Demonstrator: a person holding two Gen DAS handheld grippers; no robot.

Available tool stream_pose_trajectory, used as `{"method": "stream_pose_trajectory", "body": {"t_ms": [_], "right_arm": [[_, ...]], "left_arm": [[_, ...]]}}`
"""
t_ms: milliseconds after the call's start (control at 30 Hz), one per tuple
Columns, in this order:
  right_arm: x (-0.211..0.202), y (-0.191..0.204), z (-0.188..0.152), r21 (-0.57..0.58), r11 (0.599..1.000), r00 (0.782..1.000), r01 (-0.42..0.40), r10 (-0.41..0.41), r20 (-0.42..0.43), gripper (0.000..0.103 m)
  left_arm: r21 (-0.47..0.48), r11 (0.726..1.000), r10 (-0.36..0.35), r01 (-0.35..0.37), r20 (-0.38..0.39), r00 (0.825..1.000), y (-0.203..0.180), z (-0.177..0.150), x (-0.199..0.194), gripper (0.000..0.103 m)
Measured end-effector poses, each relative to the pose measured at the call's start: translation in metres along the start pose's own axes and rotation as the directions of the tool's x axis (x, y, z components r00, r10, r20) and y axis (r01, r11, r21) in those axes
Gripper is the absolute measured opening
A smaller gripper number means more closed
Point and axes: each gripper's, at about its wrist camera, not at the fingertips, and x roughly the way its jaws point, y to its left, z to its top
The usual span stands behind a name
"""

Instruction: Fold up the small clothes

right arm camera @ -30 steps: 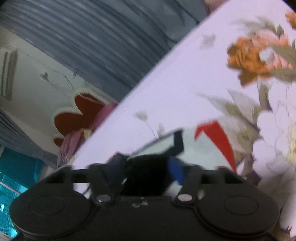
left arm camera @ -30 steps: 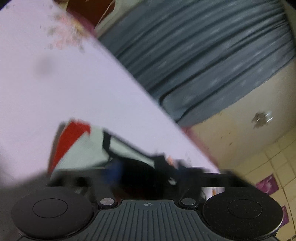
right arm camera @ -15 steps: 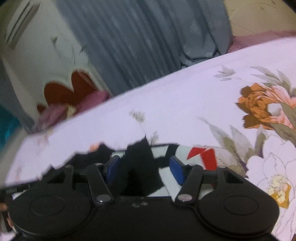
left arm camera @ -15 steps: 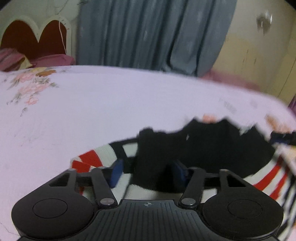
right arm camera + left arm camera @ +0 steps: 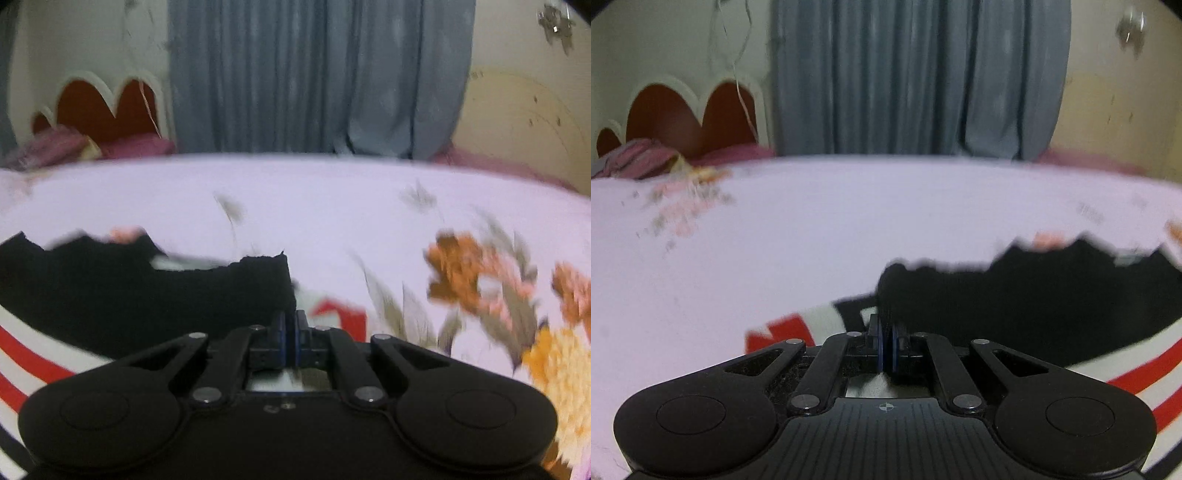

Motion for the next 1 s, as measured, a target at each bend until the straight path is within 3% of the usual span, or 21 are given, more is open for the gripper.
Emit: {"method": "stream_pose_trajectory", "body": {"t_ms": [167, 200, 233, 267, 300, 367, 433, 500, 533, 567, 600, 700, 767, 800, 833, 900, 933, 967, 1000], "right_arm": [[0.005, 0.001, -0.003, 0.017, 1.000, 1.000, 0.011, -0.011, 0.004, 0.010], [0.002, 0.001, -0.001, 0.027, 1.000, 1.000, 0.007, -0.007, -0.001, 0.018], [-0.004, 0.002, 0.003, 0.035, 0.999, 1.000, 0.019, -0.019, 0.008, 0.042], [-0.015, 0.005, 0.006, 0.024, 0.999, 0.998, 0.036, -0.037, 0.048, 0.058], [-0.025, 0.010, 0.008, 0.005, 0.999, 0.996, 0.037, -0.037, 0.085, 0.058], [-0.032, 0.028, 0.013, -0.020, 0.999, 0.996, -0.050, 0.052, 0.073, 0.030], [-0.029, 0.057, 0.013, -0.072, 0.990, 0.991, -0.123, 0.127, 0.047, 0.030], [-0.020, 0.087, 0.010, -0.109, 0.977, 0.982, -0.184, 0.186, 0.012, 0.032], [-0.013, 0.099, 0.008, -0.111, 0.969, 0.975, -0.222, 0.222, -0.014, 0.034], [-0.008, 0.107, 0.006, -0.114, 0.963, 0.969, -0.246, 0.243, -0.038, 0.036], [-0.003, 0.113, 0.003, -0.122, 0.961, 0.968, -0.249, 0.244, -0.055, 0.037], [-0.003, 0.100, -0.003, -0.149, 0.962, 0.973, -0.230, 0.226, -0.046, 0.037], [-0.010, 0.073, -0.007, -0.157, 0.985, 0.997, -0.072, 0.071, -0.017, 0.034], [-0.011, 0.049, -0.010, -0.108, 0.994, 1.000, -0.028, 0.026, -0.015, 0.030], [-0.014, 0.024, -0.013, -0.051, 0.998, 0.999, -0.035, 0.035, -0.018, 0.030], [-0.018, 0.008, -0.013, -0.027, 0.997, 0.996, -0.075, 0.074, -0.042, 0.030], [-0.020, 0.012, -0.009, -0.046, 0.997, 0.997, -0.060, 0.058, -0.049, 0.031], [-0.026, 0.018, -0.004, -0.049, 0.998, 0.999, -0.033, 0.032, -0.037, 0.039], [-0.036, 0.025, 0.000, -0.044, 0.999, 1.000, -0.005, 0.005, 0.007, 0.040]], "left_arm": [[0.041, 0.999, 0.027, -0.027, 0.004, 1.000, -0.009, 0.002, 0.000, 0.008], [0.021, 1.000, 0.018, -0.018, 0.006, 1.000, -0.008, 0.003, -0.006, 0.010], [-0.004, 1.000, 0.016, -0.016, 0.014, 1.000, -0.006, 0.005, -0.012, 0.019], [-0.024, 0.999, 0.033, -0.032, 0.054, 0.998, -0.006, 0.006, -0.022, 0.021], [-0.021, 0.999, 0.029, -0.027, 0.089, 0.996, -0.011, 0.008, -0.033, 0.021], [-0.024, 0.998, -0.053, 0.055, 0.096, 0.994, -0.028, 0.010, -0.046, 0.021], [0.033, 0.989, -0.149, 0.147, 0.068, 0.987, -0.061, 0.007, -0.046, 0.022], [0.078, 0.979, -0.192, 0.189, 0.040, 0.981, -0.089, 0.004, -0.040, 0.035], [0.080, 0.978, -0.197, 0.195, 0.029, 0.980, -0.097, 0.002, -0.036, 0.057], [0.077, 0.979, -0.191, 0.189, 0.027, 0.981, -0.101, -0.002, -0.032, 0.069], [0.080, 0.980, -0.183, 0.181, 0.021, 0.983, -0.101, -0.005, -0.029, 0.069], [0.083, 0.988, -0.129, 0.128, 0.007, 0.992, -0.076, -0.015, -0.028, 0.069], [0.065, 0.997, -0.040, 0.039, 0.009, 0.999, -0.043, -0.027, -0.033, 0.069], [0.055, 0.998, -0.034, 0.033, 0.024, 0.999, -0.027, -0.034, -0.036, 0.069], [0.041, 0.999, -0.036, 0.035, 0.024, 0.999, -0.016, -0.038, -0.039, 0.069], [0.052, 0.998, -0.034, 0.033, 0.020, 0.999, -0.015, -0.038, -0.044, 0.069], [0.057, 0.998, -0.009, 0.008, 0.026, 1.000, -0.021, -0.036, -0.046, 0.069], [0.051, 0.999, 0.009, -0.011, 0.046, 0.999, -0.030, -0.033, -0.053, 0.069], [0.046, 0.999, 0.005, -0.009, 0.073, 0.997, -0.039, -0.031, -0.061, 0.069]]}}
